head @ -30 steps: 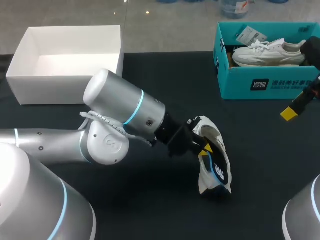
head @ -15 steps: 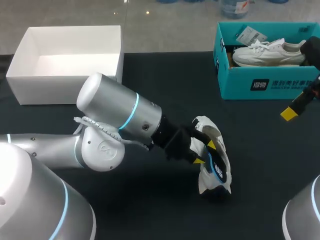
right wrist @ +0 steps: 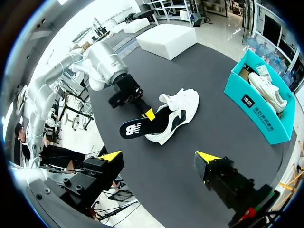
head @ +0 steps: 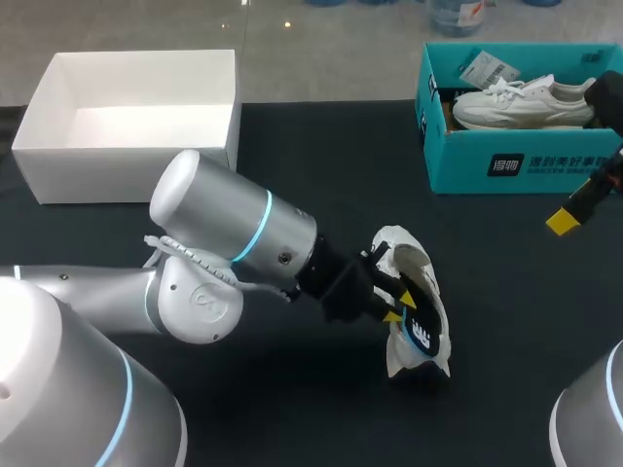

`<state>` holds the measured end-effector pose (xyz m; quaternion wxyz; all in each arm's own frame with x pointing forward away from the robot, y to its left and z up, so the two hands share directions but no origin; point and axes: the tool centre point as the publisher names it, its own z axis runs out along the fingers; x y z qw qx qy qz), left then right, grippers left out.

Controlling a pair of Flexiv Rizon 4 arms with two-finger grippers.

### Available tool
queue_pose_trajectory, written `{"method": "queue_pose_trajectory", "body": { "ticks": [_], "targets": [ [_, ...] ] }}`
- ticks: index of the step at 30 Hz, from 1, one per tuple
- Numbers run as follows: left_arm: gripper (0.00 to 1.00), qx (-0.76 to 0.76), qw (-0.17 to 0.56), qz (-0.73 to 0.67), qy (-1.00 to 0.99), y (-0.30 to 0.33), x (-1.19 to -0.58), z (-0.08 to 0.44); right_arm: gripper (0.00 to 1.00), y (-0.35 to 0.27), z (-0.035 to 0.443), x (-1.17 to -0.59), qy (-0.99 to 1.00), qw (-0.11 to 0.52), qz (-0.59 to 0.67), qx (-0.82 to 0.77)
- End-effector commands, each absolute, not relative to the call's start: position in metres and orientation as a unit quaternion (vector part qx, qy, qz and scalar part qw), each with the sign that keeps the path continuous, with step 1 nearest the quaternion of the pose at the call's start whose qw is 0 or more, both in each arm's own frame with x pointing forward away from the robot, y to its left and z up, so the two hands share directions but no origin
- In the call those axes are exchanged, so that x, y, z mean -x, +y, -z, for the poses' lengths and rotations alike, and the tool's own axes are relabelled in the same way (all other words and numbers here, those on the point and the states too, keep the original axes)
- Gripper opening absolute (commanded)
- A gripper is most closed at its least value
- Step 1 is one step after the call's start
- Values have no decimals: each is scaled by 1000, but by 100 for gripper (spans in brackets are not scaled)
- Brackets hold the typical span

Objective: Take the shoe out of the shoebox, open the shoe tongue, remove and reinsert the insole, then place the shoe into the shoebox

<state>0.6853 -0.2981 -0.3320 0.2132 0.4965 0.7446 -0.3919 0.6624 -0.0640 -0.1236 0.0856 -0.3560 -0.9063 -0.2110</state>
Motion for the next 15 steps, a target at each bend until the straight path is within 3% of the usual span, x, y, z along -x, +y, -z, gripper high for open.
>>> {"method": "queue_pose_trajectory", "body": {
  "ticks": [1,3,5,15],
  "targets": [
    [20,-496,215,383,749,-312,-689,338,100,-63,123,-665,-907,88,209,356],
    [16,-496,222,377,750,-313,-692,337,100,-63,123,-665,-907,88,209,356],
    [1,-501,227,371,749,-311,-696,338,100,-63,123,-665,-907,88,209,356],
    [0,-505,243,343,753,-300,-715,354,100,-63,123,-665,-907,88,209,356]
  ]
}}
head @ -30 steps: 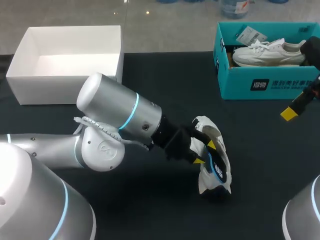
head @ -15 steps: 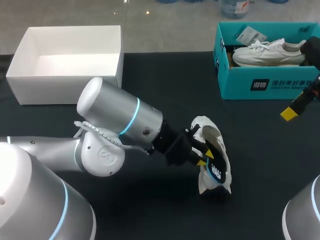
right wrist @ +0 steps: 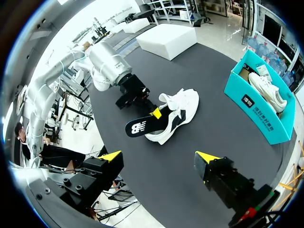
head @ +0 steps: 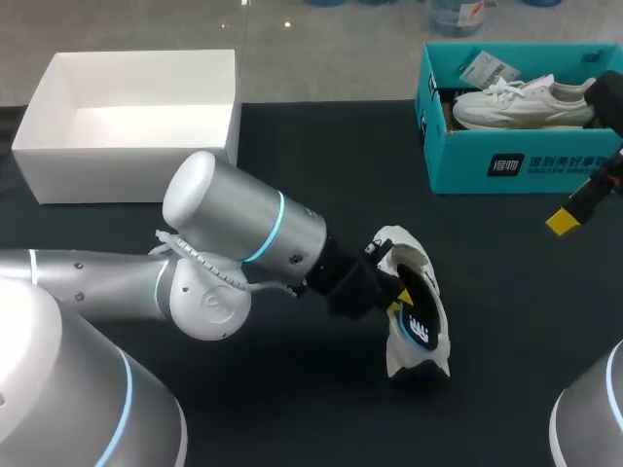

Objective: Take the shoe out of the shoebox, open the shoe tongue, remove and reinsert the insole, then place the shoe into the shoebox

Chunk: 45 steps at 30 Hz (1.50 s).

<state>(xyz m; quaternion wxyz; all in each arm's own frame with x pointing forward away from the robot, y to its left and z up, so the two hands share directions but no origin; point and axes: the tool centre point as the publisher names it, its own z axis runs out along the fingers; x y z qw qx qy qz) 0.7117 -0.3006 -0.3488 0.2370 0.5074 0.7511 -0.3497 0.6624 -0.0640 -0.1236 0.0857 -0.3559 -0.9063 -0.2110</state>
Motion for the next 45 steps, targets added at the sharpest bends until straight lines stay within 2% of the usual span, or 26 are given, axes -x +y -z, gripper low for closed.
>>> {"method": "queue_pose_trajectory", "body": {
  "ticks": [1,8,18,19,20,21,23,26,31,33,34,36,45],
  "targets": [
    [0,-503,248,337,756,-299,-719,357,100,-63,123,-665,-907,88,209,356],
    [0,-493,257,330,763,-298,-731,364,100,-63,123,-665,-907,88,209,356],
    [0,-485,250,348,763,-294,-714,353,100,-63,123,-665,-907,88,209,356],
    [7,-481,249,351,764,-293,-713,352,100,-63,123,-665,-907,88,209,356],
    [21,-480,250,352,763,-293,-712,350,100,-63,123,-665,-907,88,209,356],
    [27,-480,251,354,762,-292,-711,348,100,-63,123,-665,-907,88,209,356],
    [36,-478,252,357,762,-292,-709,346,100,-63,123,-665,-907,88,209,356],
    [39,-479,253,360,759,-295,-707,343,100,-63,123,-665,-907,88,209,356],
    [36,-476,255,371,756,-303,-704,338,100,-63,123,-665,-907,88,209,356],
    [32,-474,255,375,755,-307,-704,336,100,-63,123,-665,-907,88,209,356],
    [27,-475,255,377,753,-308,-703,335,100,-63,123,-665,-907,88,209,356],
    [0,-481,255,379,749,-310,-702,335,100,-63,123,-665,-907,88,209,356],
    [0,-502,255,355,746,-302,-712,345,100,-63,123,-665,-907,88,209,356]
  ]
}}
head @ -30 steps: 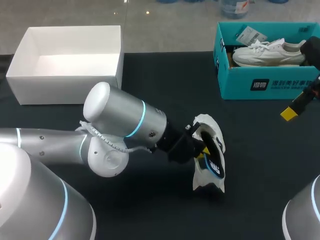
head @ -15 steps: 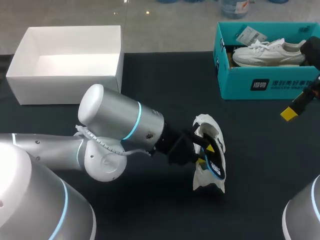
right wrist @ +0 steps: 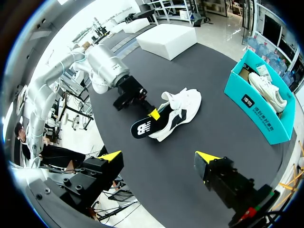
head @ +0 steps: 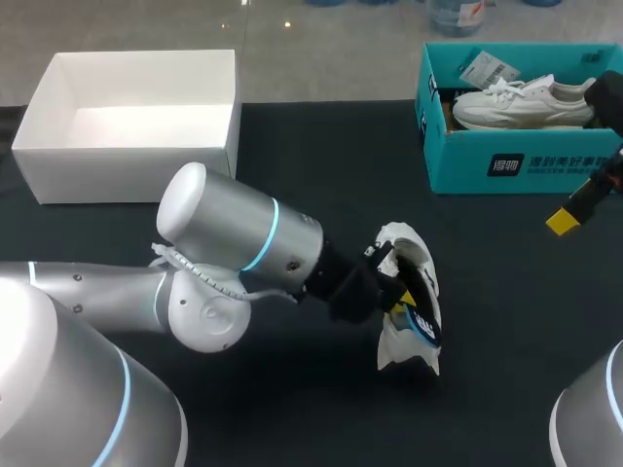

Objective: Take the shoe out of the shoebox, open the shoe tongue, remove and reinsert the insole, then place the shoe into the shoebox

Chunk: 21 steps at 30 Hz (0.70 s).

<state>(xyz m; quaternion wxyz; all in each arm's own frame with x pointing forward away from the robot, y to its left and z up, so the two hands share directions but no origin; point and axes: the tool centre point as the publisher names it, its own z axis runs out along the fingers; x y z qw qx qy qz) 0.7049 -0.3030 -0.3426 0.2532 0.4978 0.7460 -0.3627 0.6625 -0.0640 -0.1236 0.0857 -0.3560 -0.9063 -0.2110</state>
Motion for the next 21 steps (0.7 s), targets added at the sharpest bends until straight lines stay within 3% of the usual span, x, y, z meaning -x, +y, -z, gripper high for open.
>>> {"method": "queue_pose_trajectory", "body": {
  "ticks": [1,14,15,16,21],
  "targets": [
    [0,-504,256,351,747,-301,-715,346,100,-63,123,-665,-907,88,209,356],
    [2,-501,257,342,753,-299,-725,356,100,-63,123,-665,-907,88,209,356],
    [23,-499,256,343,753,-298,-725,354,100,-63,123,-665,-907,88,209,356],
    [31,-496,256,347,754,-298,-724,352,100,-63,123,-665,-907,88,209,356],
    [34,-489,258,359,752,-298,-720,341,100,-63,123,-665,-907,88,209,356]
  ]
}}
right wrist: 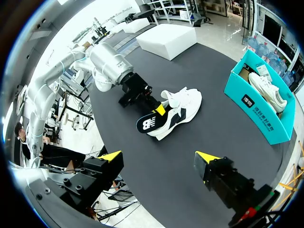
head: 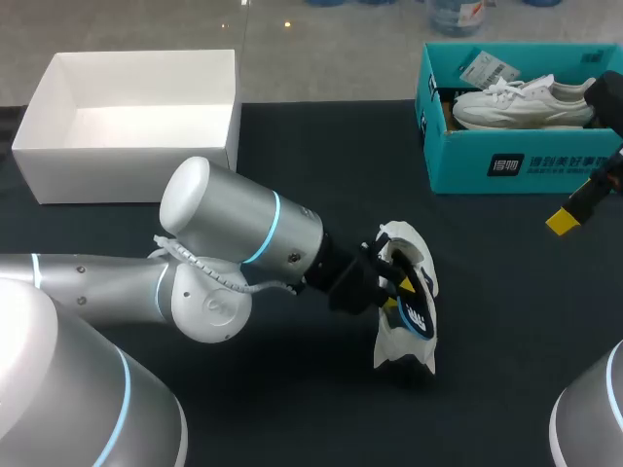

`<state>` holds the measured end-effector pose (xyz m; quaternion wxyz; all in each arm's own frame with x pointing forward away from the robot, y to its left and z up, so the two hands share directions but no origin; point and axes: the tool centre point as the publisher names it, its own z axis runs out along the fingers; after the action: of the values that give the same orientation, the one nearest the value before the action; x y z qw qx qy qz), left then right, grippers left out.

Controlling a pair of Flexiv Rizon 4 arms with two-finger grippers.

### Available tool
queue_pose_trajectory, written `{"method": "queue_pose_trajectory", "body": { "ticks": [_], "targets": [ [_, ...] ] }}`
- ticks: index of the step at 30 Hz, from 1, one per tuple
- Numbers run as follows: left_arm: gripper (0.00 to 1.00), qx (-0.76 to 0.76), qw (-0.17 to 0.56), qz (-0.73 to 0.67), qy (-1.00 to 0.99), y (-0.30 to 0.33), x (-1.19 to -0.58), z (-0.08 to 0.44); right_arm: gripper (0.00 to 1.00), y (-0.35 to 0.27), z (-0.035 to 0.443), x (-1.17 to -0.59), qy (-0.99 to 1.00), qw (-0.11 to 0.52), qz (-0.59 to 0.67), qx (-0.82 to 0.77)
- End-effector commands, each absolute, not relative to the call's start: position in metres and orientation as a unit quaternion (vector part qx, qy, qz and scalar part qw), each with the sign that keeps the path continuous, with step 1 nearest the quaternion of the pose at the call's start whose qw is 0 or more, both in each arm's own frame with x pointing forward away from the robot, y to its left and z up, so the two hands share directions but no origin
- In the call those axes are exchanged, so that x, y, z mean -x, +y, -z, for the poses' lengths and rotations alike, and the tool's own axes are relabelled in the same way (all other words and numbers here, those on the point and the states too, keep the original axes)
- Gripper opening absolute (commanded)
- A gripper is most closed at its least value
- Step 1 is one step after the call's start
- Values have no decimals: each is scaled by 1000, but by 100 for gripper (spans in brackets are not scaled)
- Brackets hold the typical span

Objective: Take the shoe out of the shoebox, open the shoe tongue, remove and reinsert the insole, then place the shoe into the shoebox

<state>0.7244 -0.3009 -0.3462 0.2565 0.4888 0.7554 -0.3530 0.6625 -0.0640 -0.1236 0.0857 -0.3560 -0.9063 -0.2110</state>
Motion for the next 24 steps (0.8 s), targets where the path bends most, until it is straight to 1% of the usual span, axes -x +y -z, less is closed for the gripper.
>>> {"method": "queue_pose_trajectory", "body": {
  "ticks": [1,5,8,10,11,12,24],
  "targets": [
    [34,-491,260,361,749,-298,-719,339,100,-63,123,-665,-907,88,209,356],
    [30,-494,258,365,745,-300,-713,336,100,-63,123,-665,-907,88,209,356],
    [24,-495,255,369,744,-302,-710,334,100,-63,123,-665,-907,88,209,356],
    [17,-498,253,370,742,-302,-707,333,100,-63,123,-665,-907,88,209,356],
    [5,-499,252,371,741,-303,-706,333,100,-63,123,-665,-907,88,209,356],
    [0,-501,251,372,740,-303,-705,333,100,-63,123,-665,-907,88,209,356],
    [0,-527,258,334,737,-298,-722,350,100,-63,123,-665,-907,88,209,356]
  ]
}}
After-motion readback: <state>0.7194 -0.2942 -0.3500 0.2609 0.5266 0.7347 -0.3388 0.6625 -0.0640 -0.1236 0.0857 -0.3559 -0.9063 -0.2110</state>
